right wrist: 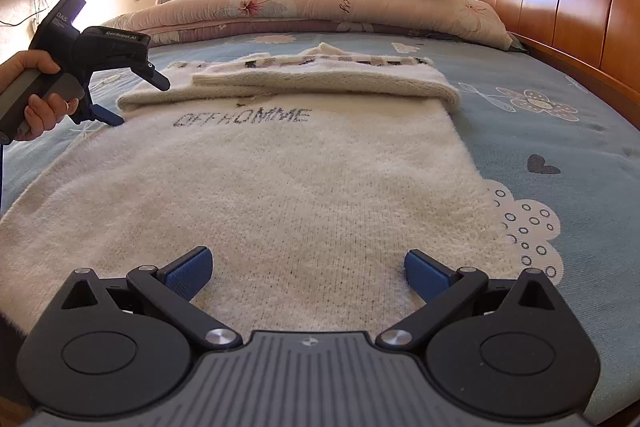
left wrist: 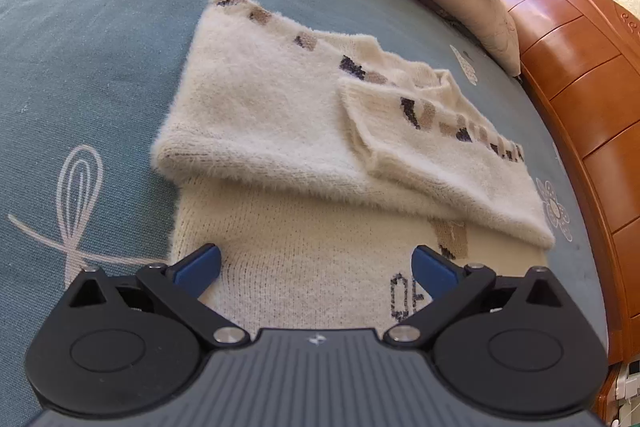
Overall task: Fold clothes
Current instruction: 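Move both grippers toward the hem of the cream sweater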
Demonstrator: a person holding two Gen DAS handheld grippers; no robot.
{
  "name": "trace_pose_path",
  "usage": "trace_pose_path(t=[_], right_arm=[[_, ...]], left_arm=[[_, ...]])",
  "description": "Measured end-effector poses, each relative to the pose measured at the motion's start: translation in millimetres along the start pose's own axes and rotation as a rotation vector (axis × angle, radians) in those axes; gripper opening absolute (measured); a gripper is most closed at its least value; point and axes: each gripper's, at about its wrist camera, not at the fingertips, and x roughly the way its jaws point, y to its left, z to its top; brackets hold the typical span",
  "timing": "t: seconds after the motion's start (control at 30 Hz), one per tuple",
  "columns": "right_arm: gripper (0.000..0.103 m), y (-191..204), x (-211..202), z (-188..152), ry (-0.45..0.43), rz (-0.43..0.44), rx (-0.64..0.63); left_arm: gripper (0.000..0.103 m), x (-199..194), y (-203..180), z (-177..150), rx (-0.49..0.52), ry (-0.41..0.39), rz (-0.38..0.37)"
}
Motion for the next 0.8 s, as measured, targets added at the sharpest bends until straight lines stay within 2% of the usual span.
trace_pose_path(t=[0.07,0.17,0.33,0.4,0.5,0.8], right_arm=[[0.103,-1,0,0,-0.001,0.005,0.005],[0.103,1,1,0,0.002,-0.003,-0.005],[0.103,4,3,-1,0.007,-0.022,-0.022],[0.103,5,3,-1,0.007,-0.025,-0.024],[0.103,4,2,-2,0.007,-0.027,-0.024],[0.103,1,1,-4,0.006,-0.039,-0.009]], left_arm=[[0.101,-6,0,0,0.006,-0.001,0.014],[0.101,-17,-9,-1,0.024,-0.008,0.082],[0.101,-22,-12,-21,0.016,0.023,-0.009],[0.101,-20,-9,-33,0.016,0.034,0.011],[0.101,-32,-5,-49,0.037,0.029,0.004],[0.101,-78,-2,-112,0.049,0.111,-0.019]])
